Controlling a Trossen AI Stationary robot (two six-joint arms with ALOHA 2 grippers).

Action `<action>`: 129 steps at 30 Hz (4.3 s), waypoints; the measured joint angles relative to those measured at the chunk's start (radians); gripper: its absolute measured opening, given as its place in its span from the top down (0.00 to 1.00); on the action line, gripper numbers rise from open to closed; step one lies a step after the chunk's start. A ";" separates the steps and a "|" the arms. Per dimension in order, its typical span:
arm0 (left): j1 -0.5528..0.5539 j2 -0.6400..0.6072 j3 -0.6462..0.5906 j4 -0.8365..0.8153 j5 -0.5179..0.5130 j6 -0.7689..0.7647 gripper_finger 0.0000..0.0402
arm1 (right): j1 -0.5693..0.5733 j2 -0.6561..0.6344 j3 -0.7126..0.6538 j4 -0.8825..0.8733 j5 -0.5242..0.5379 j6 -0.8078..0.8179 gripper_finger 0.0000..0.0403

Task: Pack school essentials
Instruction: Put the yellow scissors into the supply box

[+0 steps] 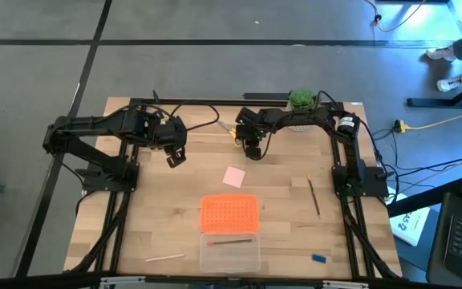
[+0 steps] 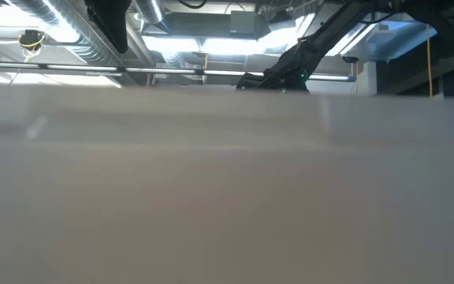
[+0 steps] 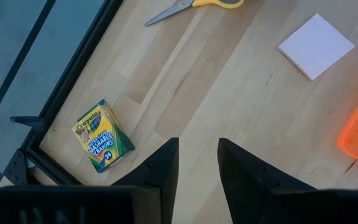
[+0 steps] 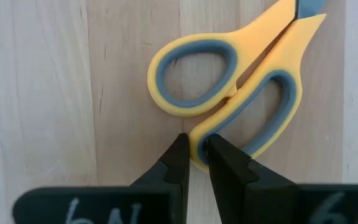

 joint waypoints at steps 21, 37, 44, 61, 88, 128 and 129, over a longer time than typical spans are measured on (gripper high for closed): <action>0.000 0.000 0.000 0.001 0.000 -0.002 0.74 | 0.019 -0.082 0.000 -0.043 -0.003 0.027 0.88; 0.000 0.000 0.000 0.001 0.000 -0.002 0.74 | 0.031 -0.025 0.004 -0.064 -0.061 0.048 0.88; 0.000 0.000 0.000 0.001 0.000 -0.001 0.74 | 0.032 -0.024 0.004 -0.064 -0.055 0.053 0.87; 0.000 0.000 0.000 0.001 0.000 -0.001 0.74 | 0.033 -0.019 0.003 -0.069 -0.036 0.025 0.70; 0.000 0.000 0.000 0.001 0.000 -0.001 0.74 | 0.033 0.020 0.006 -0.074 -0.031 0.053 0.94; 0.000 0.000 0.000 0.001 0.000 -0.001 0.74 | 0.102 -0.027 0.088 -0.202 -0.135 0.005 0.77; 0.000 0.000 0.000 0.001 0.000 -0.001 0.74 | 0.113 -0.027 0.088 -0.199 -0.125 -0.010 0.74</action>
